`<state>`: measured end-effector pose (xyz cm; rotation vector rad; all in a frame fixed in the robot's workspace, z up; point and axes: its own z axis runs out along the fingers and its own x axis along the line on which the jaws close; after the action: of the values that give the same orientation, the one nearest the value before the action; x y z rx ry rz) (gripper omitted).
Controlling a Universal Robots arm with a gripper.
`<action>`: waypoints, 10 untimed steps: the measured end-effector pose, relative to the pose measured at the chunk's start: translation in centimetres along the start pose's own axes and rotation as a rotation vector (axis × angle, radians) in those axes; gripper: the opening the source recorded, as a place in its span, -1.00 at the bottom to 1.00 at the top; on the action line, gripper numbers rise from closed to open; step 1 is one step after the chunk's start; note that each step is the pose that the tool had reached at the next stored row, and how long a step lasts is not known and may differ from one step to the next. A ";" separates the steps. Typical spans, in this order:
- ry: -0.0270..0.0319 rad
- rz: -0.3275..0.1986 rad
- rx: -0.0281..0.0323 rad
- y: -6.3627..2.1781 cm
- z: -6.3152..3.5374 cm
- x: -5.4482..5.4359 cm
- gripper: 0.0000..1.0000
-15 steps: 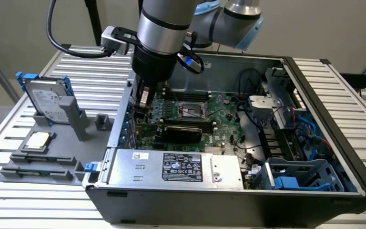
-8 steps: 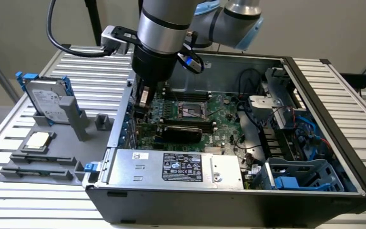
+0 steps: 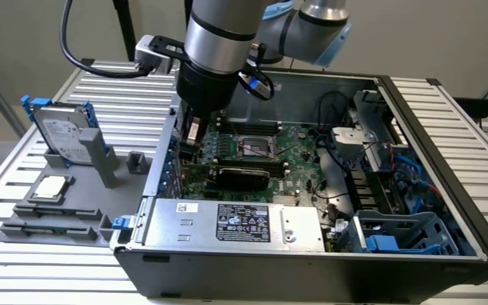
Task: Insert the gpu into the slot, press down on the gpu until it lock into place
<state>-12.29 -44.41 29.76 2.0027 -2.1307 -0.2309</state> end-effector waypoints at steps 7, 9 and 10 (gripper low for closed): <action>0.0000 0.000 0.0000 -0.01 0.01 0.0 -0.79; 0.0000 0.000 0.0000 0.00 0.02 0.0 -0.79; 0.0000 0.000 0.0000 0.00 0.03 0.0 -0.79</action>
<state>-12.30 -44.44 29.73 2.0028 -2.1306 -0.2309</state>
